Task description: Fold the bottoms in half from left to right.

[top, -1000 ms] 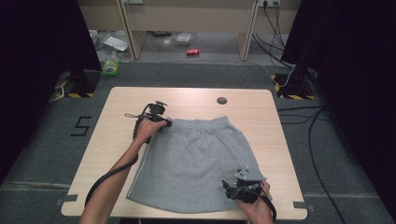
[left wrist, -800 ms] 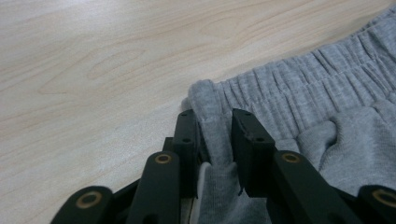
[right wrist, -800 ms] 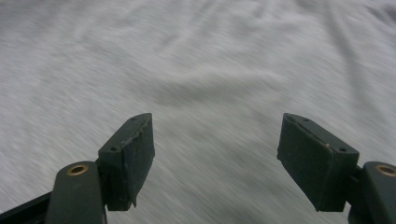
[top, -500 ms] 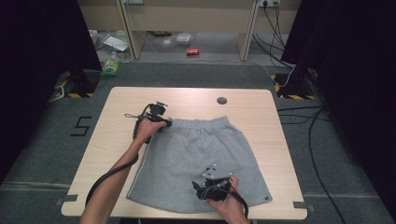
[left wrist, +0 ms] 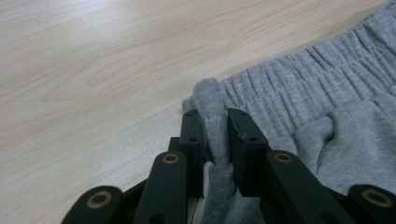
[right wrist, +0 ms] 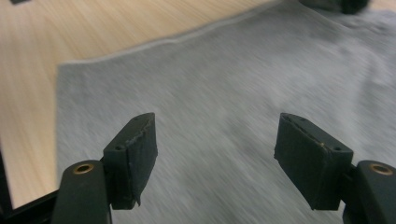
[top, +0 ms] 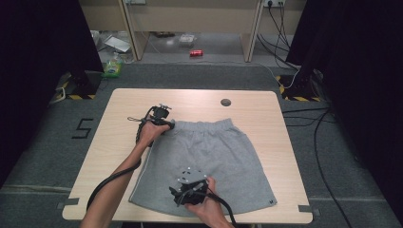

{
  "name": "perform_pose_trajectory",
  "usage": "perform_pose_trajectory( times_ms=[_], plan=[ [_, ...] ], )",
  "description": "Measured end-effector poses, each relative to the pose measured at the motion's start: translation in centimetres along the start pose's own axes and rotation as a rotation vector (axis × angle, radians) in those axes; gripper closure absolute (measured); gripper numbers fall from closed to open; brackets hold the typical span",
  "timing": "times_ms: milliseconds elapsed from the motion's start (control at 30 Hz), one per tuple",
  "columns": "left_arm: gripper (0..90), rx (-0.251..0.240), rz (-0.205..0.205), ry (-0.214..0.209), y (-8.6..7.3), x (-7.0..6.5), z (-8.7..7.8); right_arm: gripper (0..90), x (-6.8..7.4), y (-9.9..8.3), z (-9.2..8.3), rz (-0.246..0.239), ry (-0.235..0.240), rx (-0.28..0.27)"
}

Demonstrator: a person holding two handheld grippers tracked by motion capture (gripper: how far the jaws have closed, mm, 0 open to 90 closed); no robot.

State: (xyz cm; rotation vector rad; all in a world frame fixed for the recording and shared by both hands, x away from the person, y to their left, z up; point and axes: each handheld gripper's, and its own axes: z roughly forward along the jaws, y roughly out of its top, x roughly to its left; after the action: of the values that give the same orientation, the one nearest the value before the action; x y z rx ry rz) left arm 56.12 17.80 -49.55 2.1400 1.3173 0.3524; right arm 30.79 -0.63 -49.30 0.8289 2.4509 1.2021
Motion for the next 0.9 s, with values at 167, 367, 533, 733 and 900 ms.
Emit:
perform_pose_trajectory(
  times_ms=[167, 367, 533, 733, 900],
  plan=[
    [78.4, -0.002, 0.017, 0.018, -0.3, 0.3, -0.3, 30.5, 1.5, 1.2, 1.3, -0.023, 0.044, -0.008],
    [78.8, 0.011, 0.037, 0.046, -0.7, 0.8, -0.8, 32.0, 3.6, 2.3, 2.9, -0.056, 0.096, -0.007],
    [79.0, 0.013, 0.048, 0.059, -1.2, 1.4, -1.3, 34.0, 5.3, 3.0, 4.0, -0.082, 0.137, 0.000],
    [78.9, 0.004, 0.033, 0.044, -1.4, 1.7, -1.3, 37.5, 6.9, 3.4, 5.2, -0.097, 0.178, 0.012],
    [78.8, 0.002, 0.026, 0.044, -1.5, 1.7, -1.3, 40.2, 8.3, 3.5, 6.2, -0.091, 0.204, 0.036]
  ],
)
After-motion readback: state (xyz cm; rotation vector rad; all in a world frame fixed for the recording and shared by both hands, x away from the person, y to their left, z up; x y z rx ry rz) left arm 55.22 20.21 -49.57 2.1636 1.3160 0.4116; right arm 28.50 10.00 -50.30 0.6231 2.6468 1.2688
